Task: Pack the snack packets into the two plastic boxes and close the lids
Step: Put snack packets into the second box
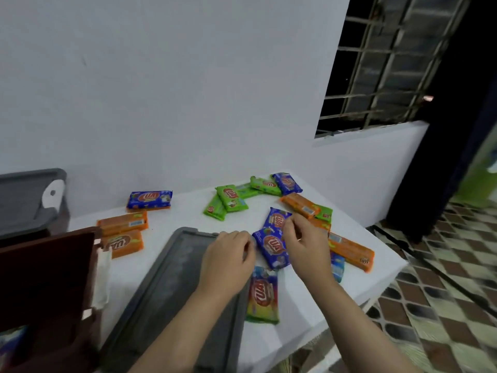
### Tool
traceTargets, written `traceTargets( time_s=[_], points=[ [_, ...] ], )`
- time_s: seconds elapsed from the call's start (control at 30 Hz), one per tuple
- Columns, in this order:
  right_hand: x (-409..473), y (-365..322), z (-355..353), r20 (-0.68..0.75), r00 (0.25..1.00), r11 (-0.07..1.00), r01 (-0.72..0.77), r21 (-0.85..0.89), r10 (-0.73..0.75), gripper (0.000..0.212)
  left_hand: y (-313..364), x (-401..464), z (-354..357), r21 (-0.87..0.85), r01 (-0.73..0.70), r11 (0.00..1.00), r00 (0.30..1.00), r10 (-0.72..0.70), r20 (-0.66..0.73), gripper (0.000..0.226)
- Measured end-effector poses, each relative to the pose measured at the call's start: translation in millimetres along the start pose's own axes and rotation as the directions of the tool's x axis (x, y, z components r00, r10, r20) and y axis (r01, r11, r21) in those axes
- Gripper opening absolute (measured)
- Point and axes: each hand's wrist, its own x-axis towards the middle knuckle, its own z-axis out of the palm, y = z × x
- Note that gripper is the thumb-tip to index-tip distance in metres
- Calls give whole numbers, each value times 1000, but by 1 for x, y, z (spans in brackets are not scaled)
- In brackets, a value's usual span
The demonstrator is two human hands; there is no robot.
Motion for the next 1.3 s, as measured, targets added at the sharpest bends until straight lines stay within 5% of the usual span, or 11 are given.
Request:
traceTargets(
  time_s=[0.07,0.23,0.37,0.47,0.57,0.67,0.8,0.87,0.97,1.07,1.3],
  points=[
    [15,36,-13,217,961,962,-116,-247,171,11,7,15,32,53,22,998,992,-28,124,19],
    [31,89,-42,553,675,748,1,-664,489,68,22,49,95,258,88,962,884,-195,425,76],
    [36,103,-45,561,724,740,106,-665,400,70,21,73,108,363,93,927,787,-292,544,106],
    [39,108,-46,538,764,769,87,-633,357,67,25,75,107,384,78,920,847,-264,461,104],
    [40,113,-41,428,854,848,-28,-529,296,71,31,69,105,262,129,956,923,-212,320,78],
    [38,110,-35,294,932,959,-142,-245,213,72,36,64,99,-106,135,985,974,-112,198,37],
    [35,92,-28,162,972,978,-187,95,171,67,41,58,76,-365,84,927,996,-62,71,31],
    [33,74,-23,161,977,945,-177,274,137,57,41,53,53,-523,133,842,991,-127,48,36],
    [29,37,-13,216,967,797,-238,555,138,38,38,40,8,-824,220,522,954,-291,70,43],
    [23,-10,4,240,968,729,-220,648,79,37,23,17,-42,-876,149,458,932,-361,-30,36],
    [-23,-150,71,423,892,642,-231,731,-161,38,-47,-60,-192,-773,71,631,766,-531,-363,25]
  ],
)
